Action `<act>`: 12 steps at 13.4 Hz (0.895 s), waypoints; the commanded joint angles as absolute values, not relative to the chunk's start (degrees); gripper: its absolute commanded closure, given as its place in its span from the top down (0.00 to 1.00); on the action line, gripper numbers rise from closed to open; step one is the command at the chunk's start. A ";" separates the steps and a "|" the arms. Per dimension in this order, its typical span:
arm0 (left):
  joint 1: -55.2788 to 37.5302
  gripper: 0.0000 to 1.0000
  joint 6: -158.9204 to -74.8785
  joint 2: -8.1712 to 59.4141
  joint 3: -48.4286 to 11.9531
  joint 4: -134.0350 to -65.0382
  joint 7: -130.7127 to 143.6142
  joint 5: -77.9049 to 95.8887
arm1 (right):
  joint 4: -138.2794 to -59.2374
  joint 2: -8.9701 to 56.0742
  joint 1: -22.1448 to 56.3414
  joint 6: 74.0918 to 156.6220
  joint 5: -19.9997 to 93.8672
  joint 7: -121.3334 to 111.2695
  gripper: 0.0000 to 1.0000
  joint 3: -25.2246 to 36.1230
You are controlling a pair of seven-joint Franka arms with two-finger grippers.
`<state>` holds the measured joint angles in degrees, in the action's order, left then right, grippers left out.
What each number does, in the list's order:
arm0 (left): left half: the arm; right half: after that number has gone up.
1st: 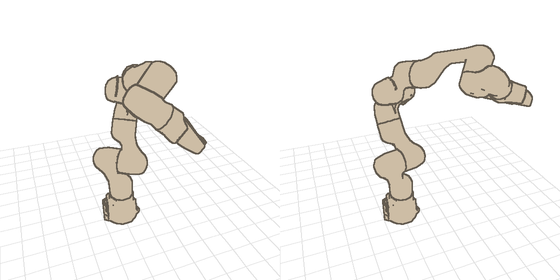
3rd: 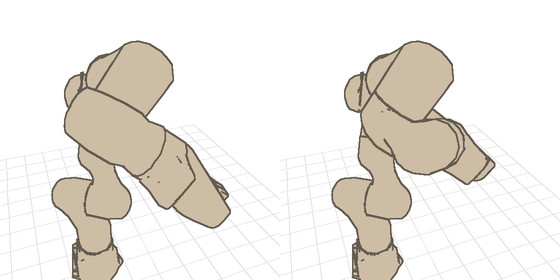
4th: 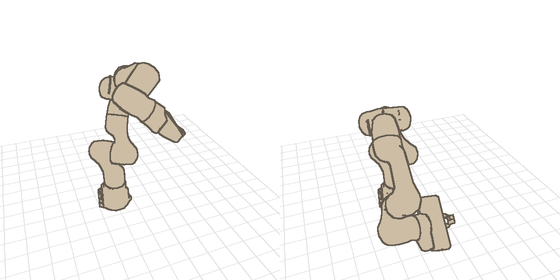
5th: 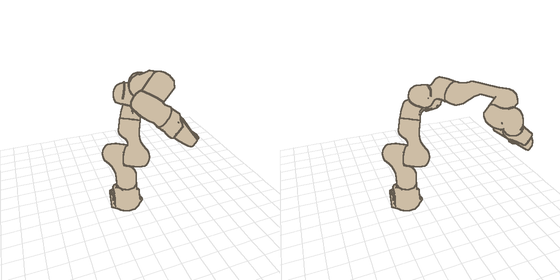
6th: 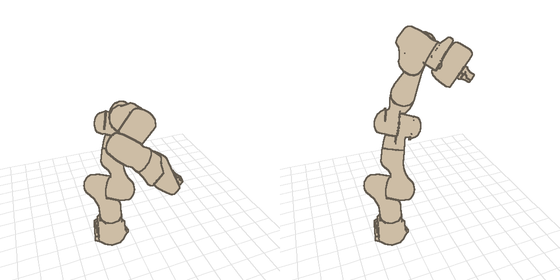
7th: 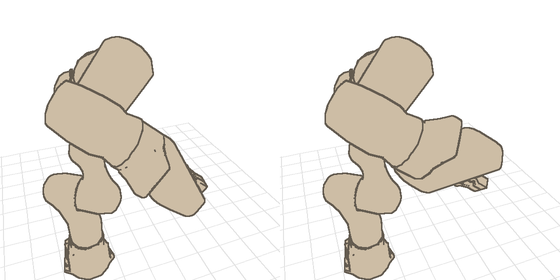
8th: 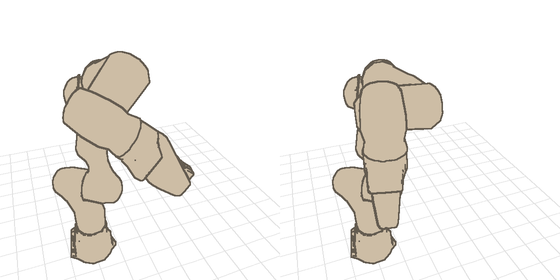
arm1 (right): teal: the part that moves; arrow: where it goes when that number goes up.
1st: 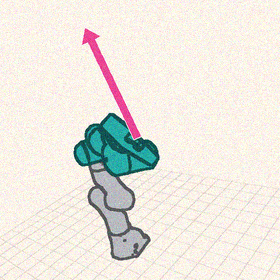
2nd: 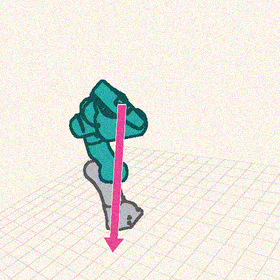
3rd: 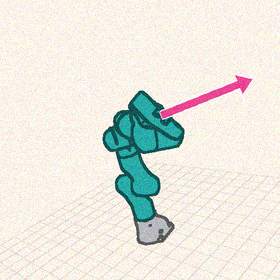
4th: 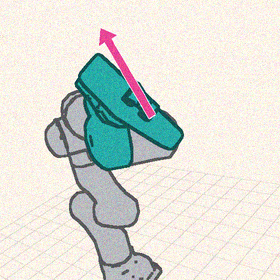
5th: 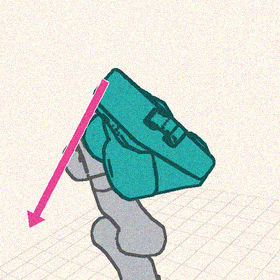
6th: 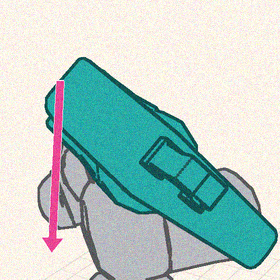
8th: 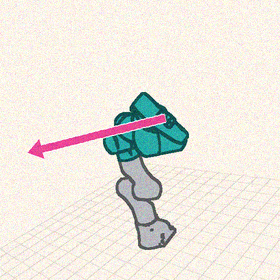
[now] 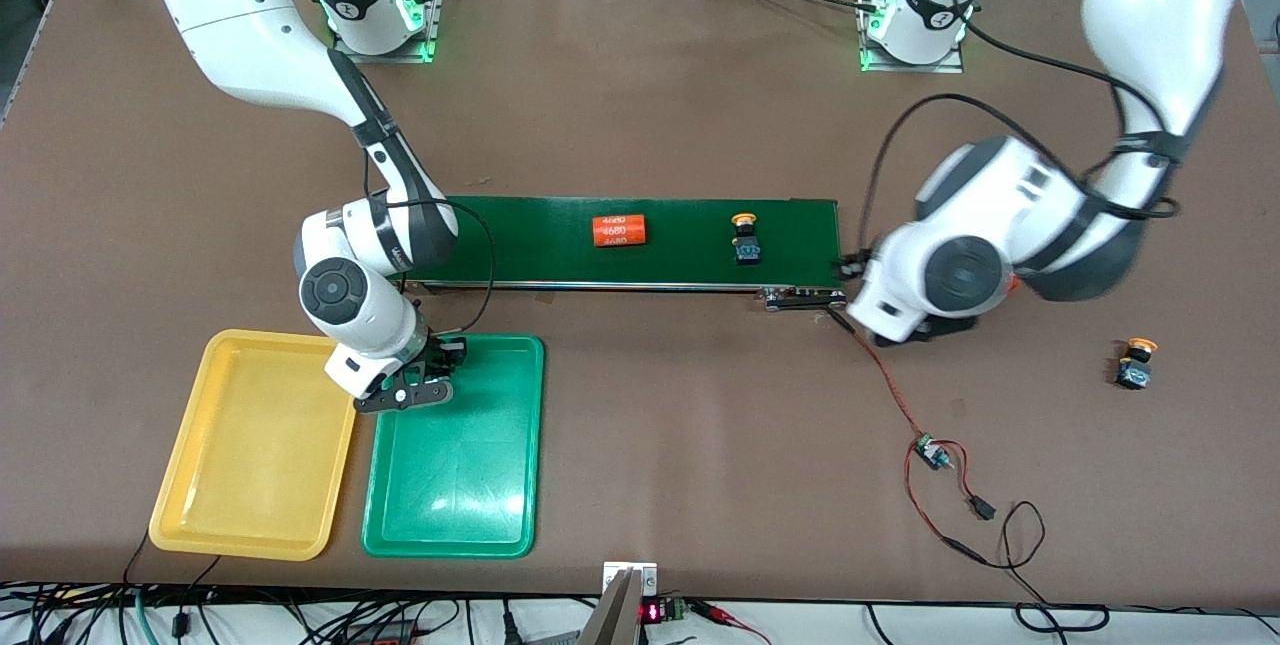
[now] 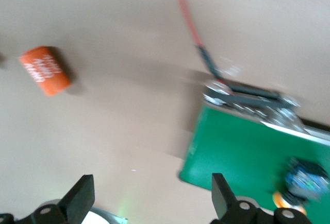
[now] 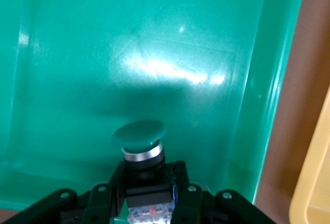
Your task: Sort buttons by color to trays
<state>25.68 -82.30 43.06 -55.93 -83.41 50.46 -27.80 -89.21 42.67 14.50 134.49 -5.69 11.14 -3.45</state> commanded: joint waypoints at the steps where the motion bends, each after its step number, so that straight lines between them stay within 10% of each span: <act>1: 32.06 1.00 -82.08 43.50 -54.33 -83.23 42.68 -27.51 | -89.03 42.89 14.33 135.09 -5.71 11.16 0.66 -3.60; 5: 31.82 1.00 -85.67 43.51 -45.72 -80.86 21.76 -38.01 | -89.03 42.80 14.41 134.91 -5.54 11.42 0.89 -3.60; 12: 32.08 1.00 -100.09 45.61 -34.82 -81.39 -4.18 -42.19 | -88.95 36.31 14.50 124.13 -5.10 10.90 0.91 -3.08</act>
